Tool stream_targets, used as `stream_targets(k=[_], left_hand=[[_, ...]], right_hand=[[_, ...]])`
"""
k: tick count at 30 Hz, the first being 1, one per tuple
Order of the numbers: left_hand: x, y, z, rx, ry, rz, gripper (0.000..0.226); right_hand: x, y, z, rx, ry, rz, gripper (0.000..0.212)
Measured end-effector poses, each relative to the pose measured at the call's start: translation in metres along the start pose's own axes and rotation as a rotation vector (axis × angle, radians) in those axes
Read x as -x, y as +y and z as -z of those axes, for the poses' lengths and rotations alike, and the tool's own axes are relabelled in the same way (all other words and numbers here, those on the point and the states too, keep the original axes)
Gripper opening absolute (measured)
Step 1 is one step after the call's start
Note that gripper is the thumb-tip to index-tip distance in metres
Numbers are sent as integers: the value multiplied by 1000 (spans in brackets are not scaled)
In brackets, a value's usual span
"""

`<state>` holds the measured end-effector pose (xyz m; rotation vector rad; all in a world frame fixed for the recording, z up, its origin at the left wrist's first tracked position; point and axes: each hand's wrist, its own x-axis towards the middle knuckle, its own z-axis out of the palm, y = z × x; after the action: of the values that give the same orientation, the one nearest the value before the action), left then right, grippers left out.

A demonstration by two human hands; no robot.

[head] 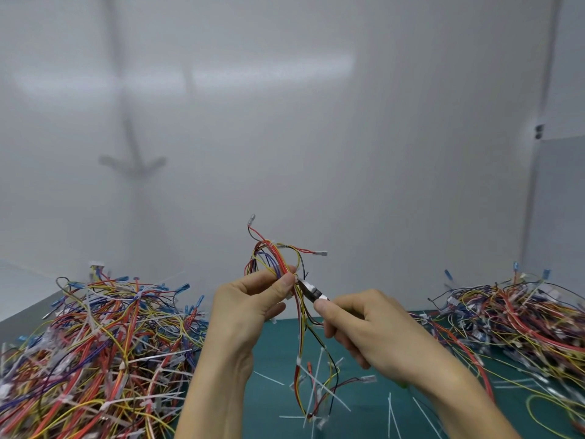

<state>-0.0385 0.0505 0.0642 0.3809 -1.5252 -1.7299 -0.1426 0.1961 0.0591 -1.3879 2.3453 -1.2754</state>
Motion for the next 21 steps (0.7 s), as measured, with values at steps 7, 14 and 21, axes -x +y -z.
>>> stream_targets(k=[7,14,21], left_hand=[[-1,-1,1,-1,7,5,15],[-4,-3,3,40,64,16,17],[-5,-3,3,72,96,28,51]], right_hand=[[-2,3,-3,-40,7,-6,54],[-5,5,-1,-141,97,-30,47],[-3,6,4,-111,202,-50,23]])
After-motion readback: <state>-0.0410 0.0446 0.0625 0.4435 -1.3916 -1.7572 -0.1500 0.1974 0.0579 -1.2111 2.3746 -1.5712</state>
